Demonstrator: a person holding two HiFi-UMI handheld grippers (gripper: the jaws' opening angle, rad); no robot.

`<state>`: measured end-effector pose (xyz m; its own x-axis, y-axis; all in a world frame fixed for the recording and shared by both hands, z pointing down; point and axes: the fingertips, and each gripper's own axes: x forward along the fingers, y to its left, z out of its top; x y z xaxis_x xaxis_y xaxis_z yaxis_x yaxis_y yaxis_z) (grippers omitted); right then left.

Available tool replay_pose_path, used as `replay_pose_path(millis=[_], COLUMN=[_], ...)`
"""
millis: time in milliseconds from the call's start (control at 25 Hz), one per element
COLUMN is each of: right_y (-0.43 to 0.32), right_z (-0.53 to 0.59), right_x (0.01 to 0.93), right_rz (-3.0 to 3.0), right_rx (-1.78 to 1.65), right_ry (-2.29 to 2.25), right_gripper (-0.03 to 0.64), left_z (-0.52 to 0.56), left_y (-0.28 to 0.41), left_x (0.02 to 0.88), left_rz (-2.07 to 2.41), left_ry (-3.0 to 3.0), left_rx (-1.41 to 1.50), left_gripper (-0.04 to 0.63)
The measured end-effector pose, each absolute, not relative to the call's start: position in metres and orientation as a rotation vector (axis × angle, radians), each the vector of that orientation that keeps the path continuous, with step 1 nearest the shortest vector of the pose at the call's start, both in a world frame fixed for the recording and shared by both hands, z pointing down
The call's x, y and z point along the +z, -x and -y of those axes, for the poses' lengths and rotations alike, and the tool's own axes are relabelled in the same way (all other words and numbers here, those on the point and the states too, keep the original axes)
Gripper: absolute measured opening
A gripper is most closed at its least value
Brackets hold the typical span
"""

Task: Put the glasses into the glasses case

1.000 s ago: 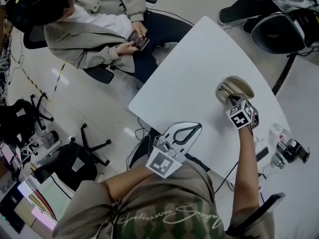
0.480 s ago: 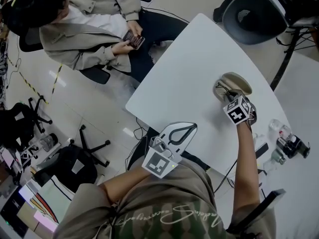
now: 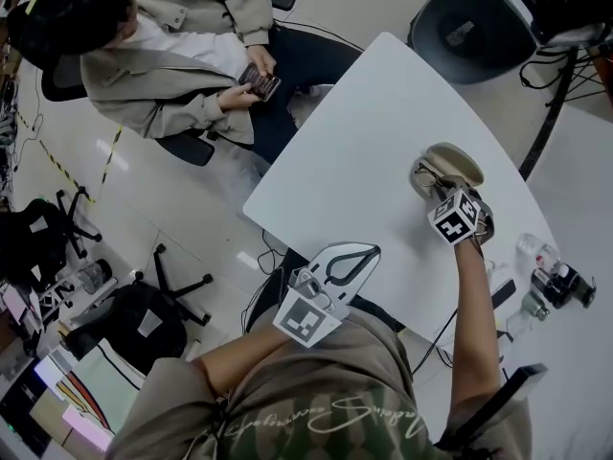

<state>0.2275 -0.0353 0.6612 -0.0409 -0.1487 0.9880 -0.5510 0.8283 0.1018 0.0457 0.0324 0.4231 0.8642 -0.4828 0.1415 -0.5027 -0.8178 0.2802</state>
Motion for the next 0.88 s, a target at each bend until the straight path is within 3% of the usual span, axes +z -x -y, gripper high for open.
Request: replay_pose_path(millis=[880], right_y=[-0.227], right_z=[0.053], right_x=[0.647], right_rz=[1.587], right_rx=[0.267], right_ry=[-0.626], right_gripper=[0.067], left_z=[-0.038], left_y=[-0.04], left_x=[0.417], left_rz=[0.76], left_ry=[-2.735], left_rx=[0.085], left_gripper=[0.006])
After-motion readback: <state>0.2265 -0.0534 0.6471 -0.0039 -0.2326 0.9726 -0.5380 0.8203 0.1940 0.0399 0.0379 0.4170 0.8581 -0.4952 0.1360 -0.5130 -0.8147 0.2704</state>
